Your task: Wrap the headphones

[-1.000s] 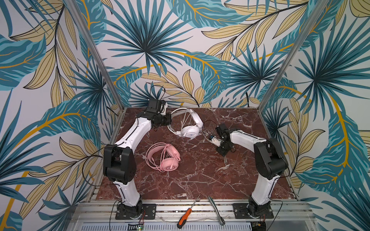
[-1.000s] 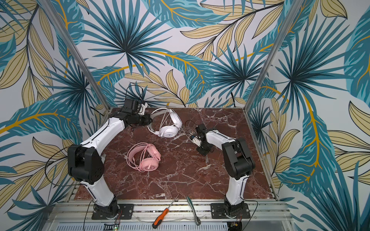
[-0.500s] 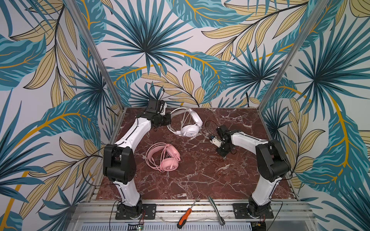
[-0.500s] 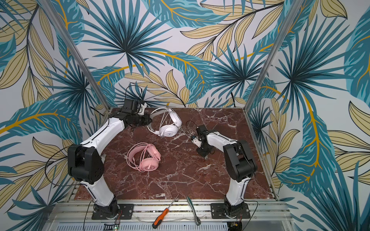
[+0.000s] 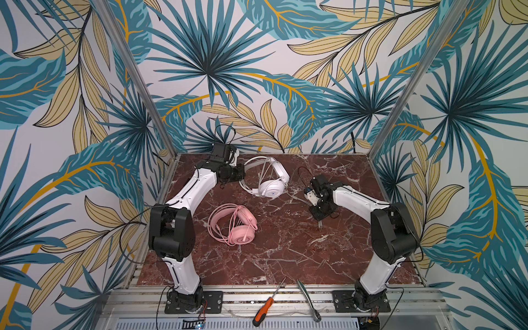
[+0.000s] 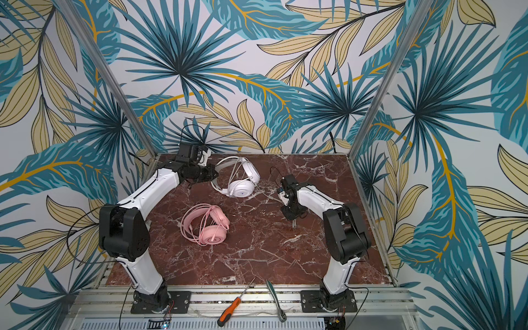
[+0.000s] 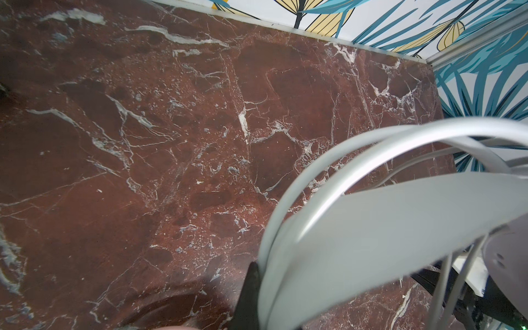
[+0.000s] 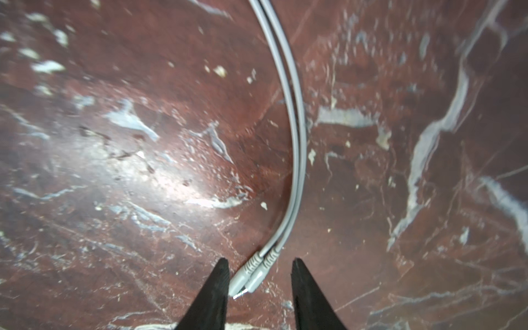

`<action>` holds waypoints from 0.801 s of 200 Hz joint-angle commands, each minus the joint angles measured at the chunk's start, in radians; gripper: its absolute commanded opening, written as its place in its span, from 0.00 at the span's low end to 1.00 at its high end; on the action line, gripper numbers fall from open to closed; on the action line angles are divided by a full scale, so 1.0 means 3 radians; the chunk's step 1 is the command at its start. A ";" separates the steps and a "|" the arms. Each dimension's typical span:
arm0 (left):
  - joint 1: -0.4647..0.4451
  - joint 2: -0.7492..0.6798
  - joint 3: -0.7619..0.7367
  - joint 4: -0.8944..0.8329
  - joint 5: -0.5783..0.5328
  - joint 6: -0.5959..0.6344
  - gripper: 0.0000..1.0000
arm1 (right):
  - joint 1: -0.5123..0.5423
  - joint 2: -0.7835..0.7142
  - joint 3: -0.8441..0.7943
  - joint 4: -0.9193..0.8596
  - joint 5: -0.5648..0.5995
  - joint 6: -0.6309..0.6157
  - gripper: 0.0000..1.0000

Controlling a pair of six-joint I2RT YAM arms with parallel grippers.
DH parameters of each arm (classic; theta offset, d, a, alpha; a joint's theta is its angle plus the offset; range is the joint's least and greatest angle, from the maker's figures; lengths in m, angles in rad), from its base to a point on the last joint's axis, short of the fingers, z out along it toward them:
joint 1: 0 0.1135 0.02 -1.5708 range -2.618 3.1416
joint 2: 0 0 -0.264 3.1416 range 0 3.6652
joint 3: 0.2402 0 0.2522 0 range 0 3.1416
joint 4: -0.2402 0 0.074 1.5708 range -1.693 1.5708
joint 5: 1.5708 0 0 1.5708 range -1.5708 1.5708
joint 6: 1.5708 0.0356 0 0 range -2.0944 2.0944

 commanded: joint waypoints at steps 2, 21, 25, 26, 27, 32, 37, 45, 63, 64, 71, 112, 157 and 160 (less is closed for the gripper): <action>0.0028 -0.0023 -0.0035 0.0129 0.0142 -0.0016 0.00 | -0.0011 0.0046 -0.0077 -0.0149 0.0025 0.0441 0.42; 0.0026 -0.0017 -0.0042 0.0132 0.0138 -0.0017 0.00 | -0.0011 0.0059 -0.0168 -0.0046 -0.0117 0.0574 0.42; 0.0025 -0.0017 -0.0042 0.0132 0.0138 -0.0019 0.00 | -0.0011 0.0069 -0.0180 -0.0030 -0.0104 0.0615 0.42; 0.0025 -0.0017 -0.0045 0.0130 0.0138 -0.0021 0.00 | -0.0010 0.0073 -0.0182 -0.0027 -0.0104 0.0628 0.42; 0.0025 -0.0017 -0.0046 0.0134 0.0138 -0.0020 0.00 | -0.0012 0.0078 -0.0183 -0.0026 -0.0100 0.0640 0.42; 0.0025 -0.0021 -0.0047 0.0131 0.0138 -0.0020 0.00 | -0.0009 0.0103 -0.0184 -0.0021 -0.0084 0.0676 0.42; 0.0028 -0.0022 -0.0050 0.0131 0.0141 -0.0023 0.00 | -0.0009 0.0126 -0.0184 -0.0020 -0.0053 0.0714 0.42; 0.0026 -0.0028 -0.0055 0.0130 0.0126 -0.0020 0.00 | -0.0017 0.0178 -0.0174 -0.0040 0.0005 0.0774 0.42; 0.0025 -0.0046 -0.0058 0.0131 0.0118 -0.0013 0.00 | -0.0021 0.0299 -0.0121 -0.0129 0.0103 0.0905 0.41; 0.0025 -0.0047 -0.0058 0.0129 0.0121 -0.0013 0.00 | -0.0021 0.0299 -0.0121 -0.0129 0.0103 0.0905 0.41; 0.0025 -0.0048 -0.0058 0.0131 0.0113 -0.0013 0.00 | -0.0023 0.0340 -0.0110 -0.0162 0.0146 0.0940 0.40; 0.0025 -0.0038 -0.0058 0.0129 0.0111 -0.0036 0.00 | -0.0019 0.0303 -0.0194 -0.0202 0.0116 0.0958 0.22; 0.0021 -0.0030 -0.0030 0.0128 0.0051 -0.0124 0.00 | 0.0002 0.0060 -0.0391 -0.0161 0.0161 0.0803 0.01; 0.0022 -0.0028 -0.0027 0.0128 0.0045 -0.0133 0.00 | 0.0005 0.0035 -0.0401 -0.0153 0.0165 0.0777 0.00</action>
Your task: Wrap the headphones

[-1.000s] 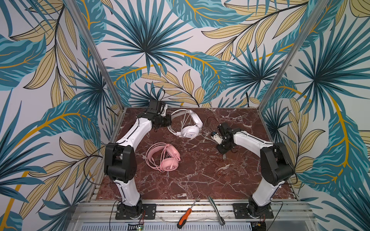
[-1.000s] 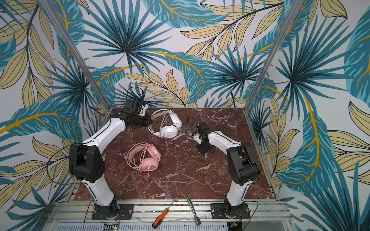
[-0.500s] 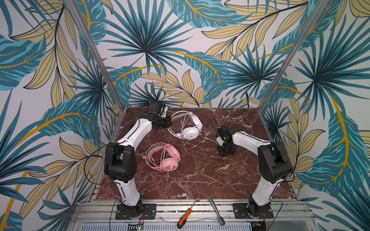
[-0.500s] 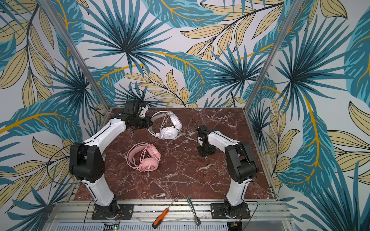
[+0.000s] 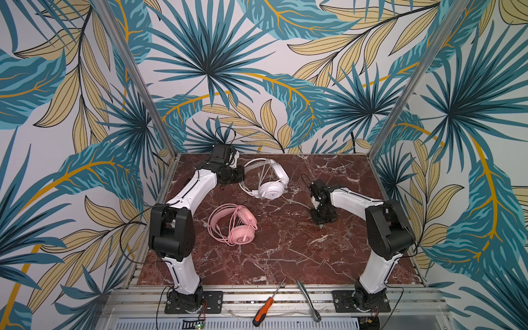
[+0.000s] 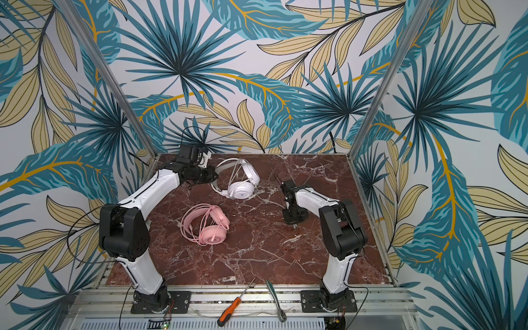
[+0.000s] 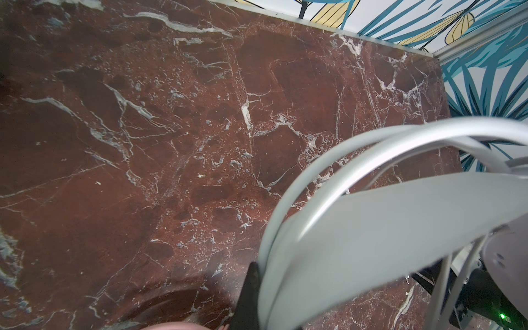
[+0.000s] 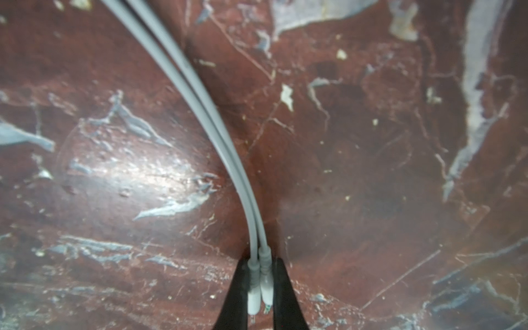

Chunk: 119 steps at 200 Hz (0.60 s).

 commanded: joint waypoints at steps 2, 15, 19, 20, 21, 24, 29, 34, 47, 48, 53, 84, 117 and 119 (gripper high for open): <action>0.0024 -0.0028 0.0040 0.0129 0.0062 -0.0134 0.00 | 0.0017 -0.0081 -0.0222 -0.0125 0.0086 -0.0124 0.00; 0.0022 -0.0018 0.0052 0.0129 0.0042 -0.0218 0.00 | 0.0061 -0.0213 -0.0277 -0.0114 0.0076 -0.0271 0.00; 0.0019 -0.0007 0.0056 0.0132 0.0031 -0.0242 0.00 | 0.0072 -0.0257 -0.0296 -0.0110 0.0075 -0.0314 0.00; 0.0019 -0.0007 0.0057 0.0131 0.0026 -0.0252 0.00 | 0.0077 -0.0271 -0.0299 -0.0109 0.0074 -0.0326 0.00; 0.0019 -0.0005 0.0059 0.0130 0.0024 -0.0261 0.00 | 0.0082 -0.0281 -0.0303 -0.0109 0.0071 -0.0339 0.00; 0.0019 -0.0002 0.0062 0.0129 0.0014 -0.0288 0.00 | 0.0093 -0.0315 -0.0318 -0.0114 0.0062 -0.0377 0.00; 0.0014 0.0005 0.0067 0.0133 -0.0004 -0.0329 0.00 | 0.0118 -0.0379 -0.0338 -0.0119 0.0028 -0.0446 0.00; 0.0007 0.0008 0.0075 0.0129 -0.0044 -0.0365 0.00 | 0.0150 -0.0437 -0.0361 -0.0126 -0.0008 -0.0522 0.00; -0.0011 0.0018 0.0085 0.0131 -0.0170 -0.0460 0.00 | 0.0253 -0.0643 -0.0444 -0.0132 -0.0105 -0.0724 0.00; -0.0011 0.0021 0.0086 0.0130 -0.0177 -0.0468 0.00 | 0.0262 -0.0658 -0.0452 -0.0131 -0.0118 -0.0745 0.00; -0.0021 0.0030 0.0096 0.0130 -0.0218 -0.0495 0.00 | 0.0314 -0.0741 -0.0492 -0.0133 -0.0173 -0.0840 0.00; -0.0077 0.0122 0.0172 0.0130 -0.0371 -0.0659 0.00 | 0.0544 -0.1237 -0.0704 -0.0132 -0.0480 -0.1162 0.00; -0.0129 0.0231 0.0251 0.0130 -0.0411 -0.0720 0.00 | 0.0552 -0.1451 -0.0742 -0.0185 -0.0549 -0.1106 0.00; -0.0132 0.0237 0.0251 0.0133 -0.0409 -0.0721 0.00 | 0.0552 -0.1459 -0.0742 -0.0192 -0.0549 -0.1103 0.00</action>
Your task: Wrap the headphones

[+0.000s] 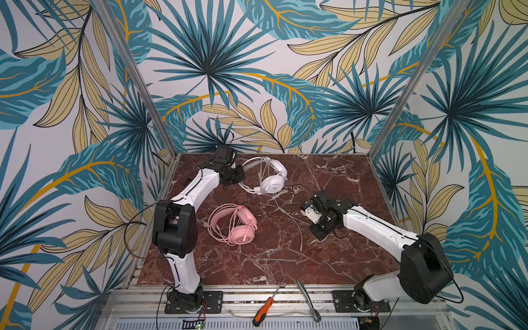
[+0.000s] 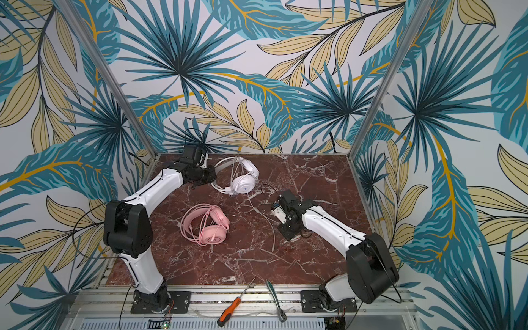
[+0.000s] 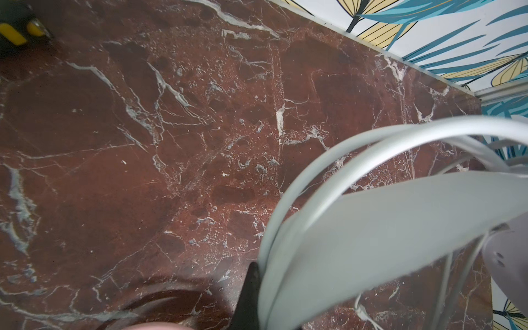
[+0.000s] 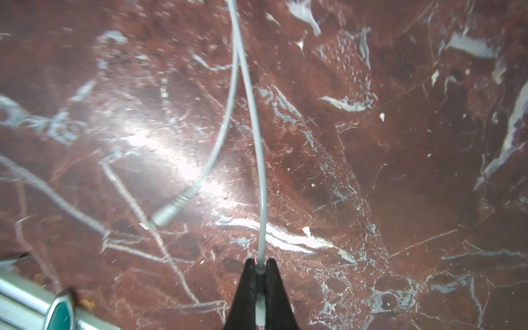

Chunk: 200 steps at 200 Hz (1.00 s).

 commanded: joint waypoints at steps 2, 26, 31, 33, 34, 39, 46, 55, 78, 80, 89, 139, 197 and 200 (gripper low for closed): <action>-0.0049 0.0043 0.0171 0.0129 0.0009 -0.0164 0.00 | -0.0001 -0.0085 -0.0073 -0.0111 -0.0132 -0.0082 0.00; -0.0068 0.0094 0.0178 0.0131 -0.0004 -0.0177 0.00 | 0.0008 -0.0114 -0.0059 -0.0126 -0.0199 -0.0052 0.00; -0.0073 0.0102 0.0183 0.0128 -0.0013 -0.0181 0.00 | 0.0018 -0.0141 -0.0053 -0.0129 -0.0263 -0.0073 0.00; -0.0074 0.0109 0.0183 0.0127 -0.0015 -0.0184 0.00 | 0.0018 -0.0154 -0.0053 -0.0127 -0.0295 -0.0086 0.00; -0.0077 0.0113 0.0183 0.0125 -0.0021 -0.0186 0.00 | 0.0018 -0.0161 -0.0053 -0.0129 -0.0308 -0.0091 0.00; -0.0087 0.0128 0.0187 0.0121 -0.0040 -0.0196 0.00 | 0.0030 -0.0201 -0.0053 -0.0114 -0.0359 -0.0124 0.00; -0.0099 0.0150 0.0193 0.0121 -0.0062 -0.0206 0.00 | 0.0045 -0.0264 -0.0056 -0.0097 -0.0439 -0.0195 0.00; -0.0121 0.0189 0.0212 0.0122 -0.0079 -0.0225 0.00 | 0.0054 -0.0339 -0.0053 -0.0094 -0.0551 -0.0328 0.00; -0.0215 0.0348 0.0352 0.0074 -0.0169 -0.0248 0.00 | 0.0083 -0.0452 0.0070 -0.0179 -0.0909 -0.0577 0.00; -0.0228 0.0364 0.0368 0.0067 -0.0182 -0.0248 0.00 | 0.0084 -0.0458 0.0084 -0.0191 -0.0940 -0.0600 0.00; -0.0268 0.0429 0.0429 0.0037 -0.0219 -0.0274 0.00 | 0.0096 -0.0481 0.0145 -0.0228 -0.1075 -0.0684 0.00; -0.0421 0.0727 0.0677 -0.0116 -0.0434 -0.0291 0.00 | 0.0105 -0.0693 0.0341 -0.0050 -0.1519 -0.0821 0.00; -0.0627 0.0843 0.0690 -0.0203 -0.0590 -0.0162 0.00 | -0.0001 -0.0733 0.0503 0.0620 -0.1724 -0.0633 0.00; -0.0636 0.0849 0.0685 -0.0205 -0.0589 -0.0157 0.00 | -0.0019 -0.0726 0.0507 0.0675 -0.1729 -0.0604 0.00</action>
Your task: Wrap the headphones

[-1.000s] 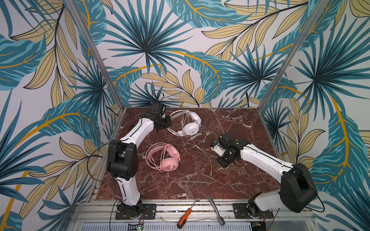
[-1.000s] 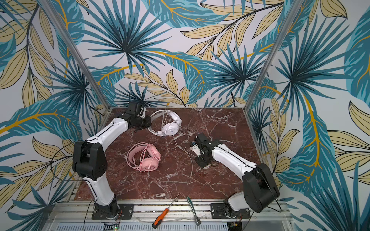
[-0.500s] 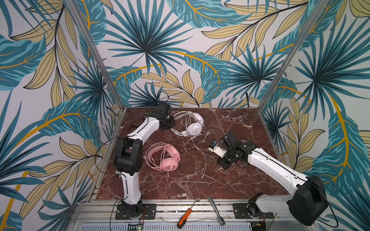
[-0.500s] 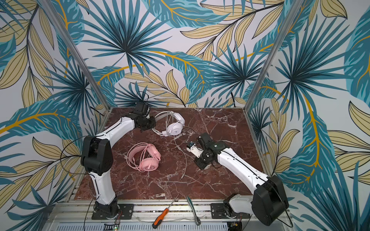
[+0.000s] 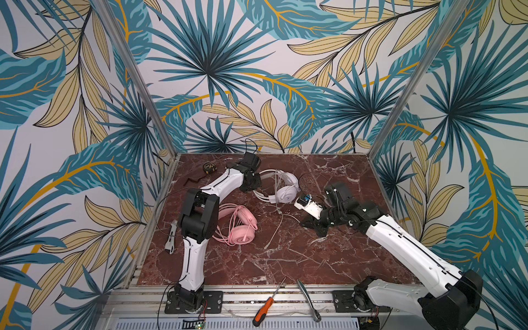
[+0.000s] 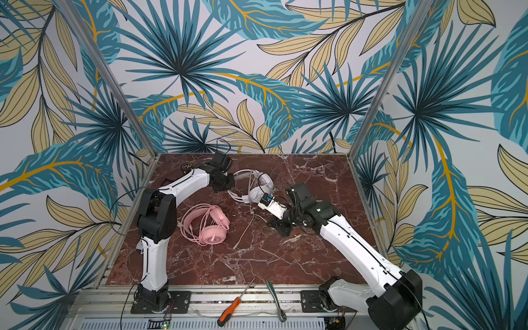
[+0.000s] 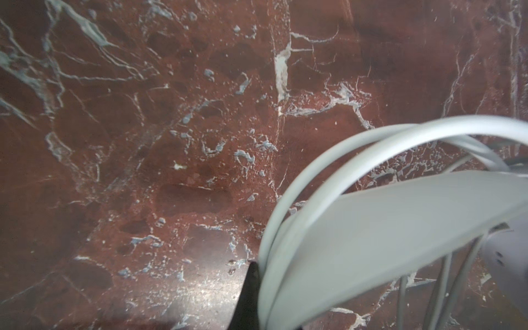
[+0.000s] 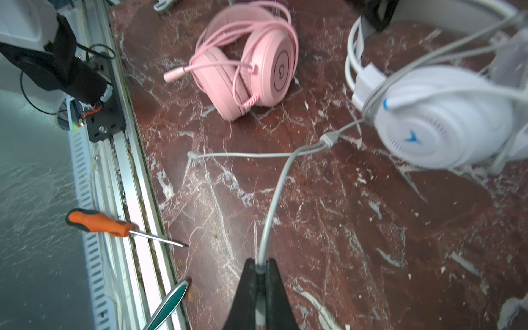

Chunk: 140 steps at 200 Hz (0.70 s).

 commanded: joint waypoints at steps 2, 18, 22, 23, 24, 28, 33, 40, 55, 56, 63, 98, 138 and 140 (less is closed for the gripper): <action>-0.0088 0.0007 0.0137 0.0056 -0.0007 0.0028 0.00 | -0.0102 0.0037 0.0111 0.0464 -0.0202 0.0144 0.00; -0.0157 0.0018 0.0119 0.0027 -0.0029 0.0052 0.00 | -0.0236 0.0042 0.0094 0.0853 -0.0216 0.0393 0.00; -0.0168 0.0023 0.0112 0.0016 -0.0039 0.0061 0.00 | -0.0279 0.0042 0.0088 0.0954 -0.0221 0.0465 0.00; -0.0175 0.0024 0.0110 0.0016 -0.0041 0.0062 0.00 | -0.0284 0.0042 0.0087 0.0981 -0.0223 0.0481 0.00; -0.0178 0.0025 0.0107 0.0013 -0.0044 0.0063 0.00 | -0.0297 0.0040 0.0087 0.1010 -0.0229 0.0497 0.00; -0.0191 0.0025 0.0096 0.0011 -0.0050 0.0068 0.00 | -0.0341 0.0043 0.0081 0.1109 -0.0255 0.0564 0.00; -0.0203 0.0025 0.0082 0.0010 -0.0047 0.0073 0.00 | -0.0392 0.0049 0.0080 0.1223 -0.0293 0.0639 0.00; -0.0221 0.0020 0.0062 0.0010 -0.0031 0.0075 0.00 | -0.0452 0.0064 0.0084 0.1382 -0.0322 0.0751 0.00; -0.0245 0.0029 0.0033 0.0011 0.0032 0.0092 0.00 | -0.0569 0.0141 0.0127 0.1623 -0.0401 0.0933 0.00; -0.0246 0.0030 0.0033 0.0011 0.0036 0.0093 0.00 | -0.0575 0.0150 0.0132 0.1627 -0.0405 0.0940 0.00; -0.0261 0.0030 0.0012 0.0007 0.0063 0.0106 0.00 | -0.0604 0.0207 0.0189 0.1647 -0.0393 0.0983 0.00; -0.0344 0.0016 -0.0048 -0.0040 0.0122 0.0192 0.00 | -0.0806 0.0485 0.0312 0.1818 0.0028 0.1486 0.00; -0.0368 0.0036 -0.0103 -0.0159 0.0207 0.0211 0.00 | -0.1034 0.0647 0.0196 0.2145 0.0309 0.2104 0.00; -0.0370 0.0041 -0.0101 -0.0169 0.0205 0.0216 0.00 | -0.1034 0.0656 0.0194 0.2150 0.0332 0.2128 0.00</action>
